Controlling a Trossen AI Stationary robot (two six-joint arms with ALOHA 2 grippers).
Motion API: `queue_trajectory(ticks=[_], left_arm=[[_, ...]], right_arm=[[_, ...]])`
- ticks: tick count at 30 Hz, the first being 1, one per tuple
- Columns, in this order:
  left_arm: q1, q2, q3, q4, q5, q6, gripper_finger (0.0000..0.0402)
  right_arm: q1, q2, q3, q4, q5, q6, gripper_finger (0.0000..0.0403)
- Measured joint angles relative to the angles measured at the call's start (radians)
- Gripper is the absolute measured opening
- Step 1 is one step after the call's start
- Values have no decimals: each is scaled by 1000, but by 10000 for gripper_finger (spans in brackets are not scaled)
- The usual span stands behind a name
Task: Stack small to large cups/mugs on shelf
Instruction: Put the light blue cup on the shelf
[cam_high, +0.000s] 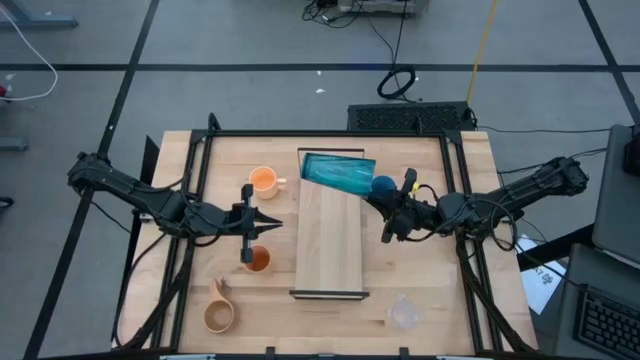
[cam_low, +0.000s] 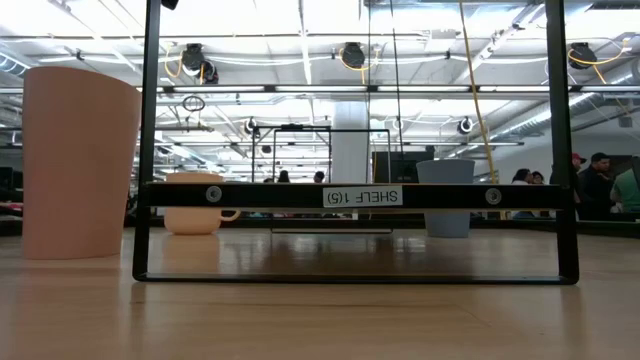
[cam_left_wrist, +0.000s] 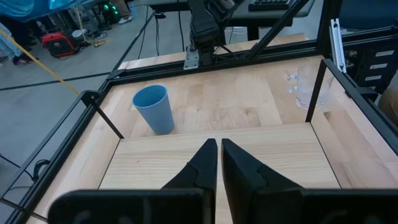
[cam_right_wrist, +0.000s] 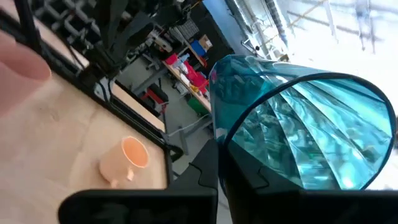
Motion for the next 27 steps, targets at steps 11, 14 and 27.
queue_trajectory(ticks=[11,14,27], left_arm=[[0,0,0,0,0,0,26],[0,0,0,0,0,0,26],[0,0,0,0,0,0,26]], right_arm=[[0,0,0,0,0,325,0],[0,0,0,0,0,412,0],[6,0,0,0,0,754,0]])
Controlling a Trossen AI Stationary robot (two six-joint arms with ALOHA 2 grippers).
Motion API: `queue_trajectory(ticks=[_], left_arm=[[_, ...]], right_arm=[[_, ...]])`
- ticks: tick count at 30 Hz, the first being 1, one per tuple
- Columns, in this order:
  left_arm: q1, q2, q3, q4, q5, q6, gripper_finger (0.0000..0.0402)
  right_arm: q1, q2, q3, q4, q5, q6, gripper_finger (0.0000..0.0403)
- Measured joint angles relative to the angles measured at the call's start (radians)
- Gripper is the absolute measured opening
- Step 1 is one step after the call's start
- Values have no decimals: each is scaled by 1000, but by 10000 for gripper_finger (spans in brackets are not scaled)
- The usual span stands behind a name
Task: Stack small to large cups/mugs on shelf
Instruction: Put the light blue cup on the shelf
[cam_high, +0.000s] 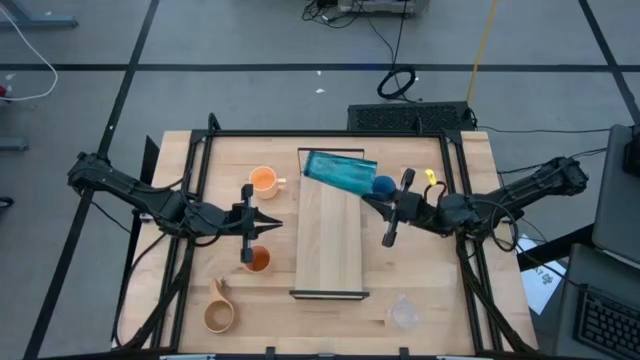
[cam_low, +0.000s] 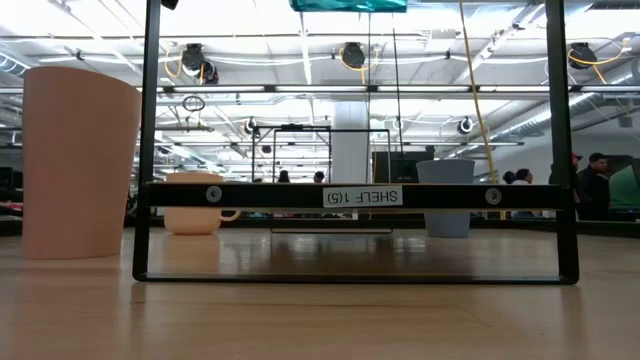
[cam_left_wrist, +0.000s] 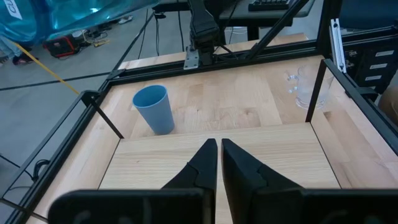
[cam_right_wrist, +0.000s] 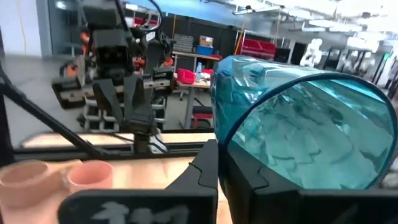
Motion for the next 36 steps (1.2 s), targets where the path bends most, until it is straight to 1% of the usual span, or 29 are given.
queue_trajectory(ticks=[6,9,13,26,29,32,36], left_arm=[[0,0,0,0,0,0,26],[0,0,0,0,0,0,26],[0,0,0,0,0,0,26],[0,0,0,0,0,0,26],[0,0,0,0,0,0,26],[0,0,0,0,0,0,26],[0,0,0,0,0,0,26]], right_arm=[[0,0,0,0,-8,177,0],[0,0,0,0,-46,218,0],[0,0,0,0,-49,261,0],[0,0,0,8,-46,127,0],[-1,1,27,-11,-45,86,0],[-10,1,94,-101,-45,64,0],[-34,5,215,-310,-19,63,0]])
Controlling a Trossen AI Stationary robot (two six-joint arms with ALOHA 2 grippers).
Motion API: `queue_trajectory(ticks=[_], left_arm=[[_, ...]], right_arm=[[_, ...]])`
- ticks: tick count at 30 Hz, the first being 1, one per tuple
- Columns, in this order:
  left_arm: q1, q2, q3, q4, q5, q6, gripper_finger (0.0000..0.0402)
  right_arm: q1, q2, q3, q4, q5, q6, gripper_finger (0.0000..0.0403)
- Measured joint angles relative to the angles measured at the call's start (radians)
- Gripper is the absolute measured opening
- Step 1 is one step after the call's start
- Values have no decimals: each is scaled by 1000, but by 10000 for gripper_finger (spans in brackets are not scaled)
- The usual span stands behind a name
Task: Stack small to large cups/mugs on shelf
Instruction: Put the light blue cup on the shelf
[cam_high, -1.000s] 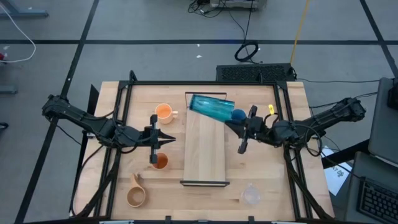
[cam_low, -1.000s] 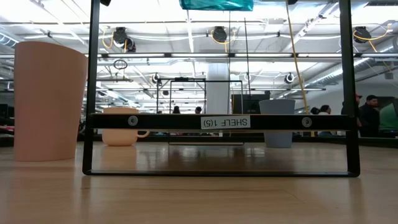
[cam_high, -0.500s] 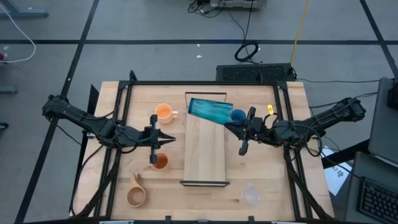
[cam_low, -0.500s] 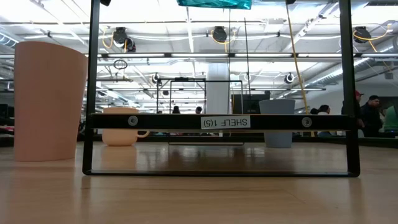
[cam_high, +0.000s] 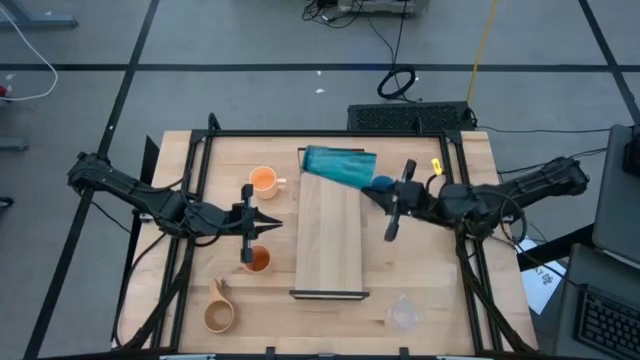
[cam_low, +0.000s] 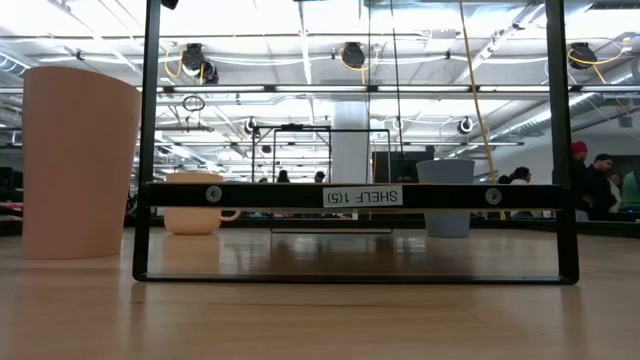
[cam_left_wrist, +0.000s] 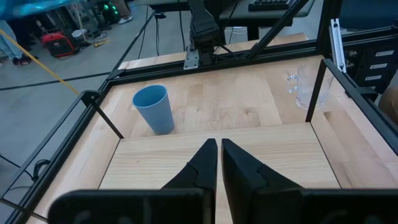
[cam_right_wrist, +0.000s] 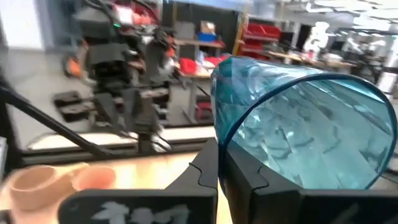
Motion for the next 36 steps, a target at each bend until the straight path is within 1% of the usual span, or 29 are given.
queue_trajectory(ticks=[4,10,15,19,28,36], left_arm=[[0,0,0,0,0,0,26],[0,0,0,0,0,1,26],[0,0,0,0,0,7,26],[0,0,0,0,0,13,26],[0,0,0,0,0,14,26],[0,0,0,2,0,20,26]], right_arm=[[-38,32,138,-208,6,15,0],[-95,138,368,-510,-4,42,0],[-133,247,548,-723,-82,75,0],[-161,323,665,-861,-184,119,0],[-250,448,813,-1098,-324,231,0],[-346,523,858,-1225,-452,245,0]])
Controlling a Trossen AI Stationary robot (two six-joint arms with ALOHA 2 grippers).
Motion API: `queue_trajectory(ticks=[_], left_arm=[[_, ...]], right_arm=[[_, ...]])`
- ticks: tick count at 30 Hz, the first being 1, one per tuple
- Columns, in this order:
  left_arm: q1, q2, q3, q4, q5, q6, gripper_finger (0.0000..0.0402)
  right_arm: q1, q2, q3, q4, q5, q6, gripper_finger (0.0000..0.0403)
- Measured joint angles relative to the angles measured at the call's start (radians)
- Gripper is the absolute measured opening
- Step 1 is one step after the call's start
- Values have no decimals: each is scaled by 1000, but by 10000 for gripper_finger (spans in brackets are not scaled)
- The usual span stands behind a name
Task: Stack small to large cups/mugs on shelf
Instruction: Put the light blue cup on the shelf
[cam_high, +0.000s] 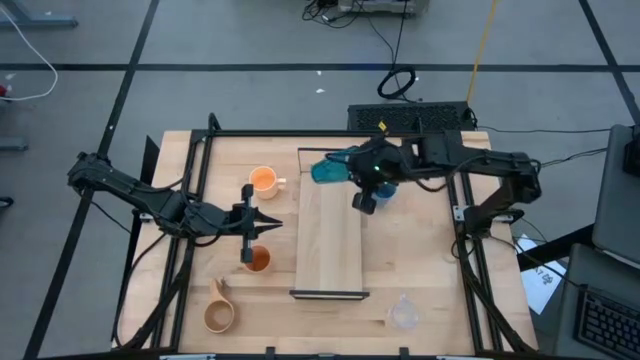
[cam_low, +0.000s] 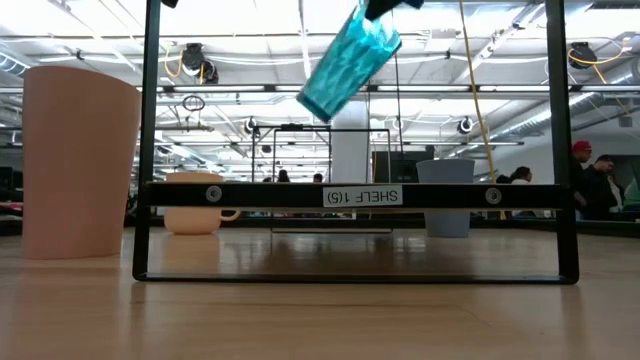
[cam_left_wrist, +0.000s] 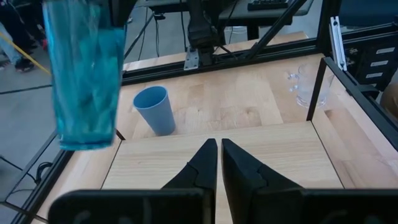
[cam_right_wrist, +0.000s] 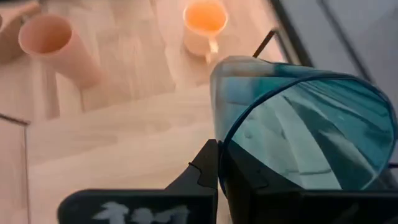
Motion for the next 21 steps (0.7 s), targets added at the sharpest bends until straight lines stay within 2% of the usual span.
queue_trajectory(ticks=[2,13,21], left_arm=[[1,0,0,0,0,0,26],[2,0,0,0,0,22,26],[3,0,0,5,-1,45,26]], right_arm=[[-24,20,10,-15,-44,-14,0],[-104,147,96,-201,-124,-46,0],[-119,223,114,-303,-128,-54,0]])
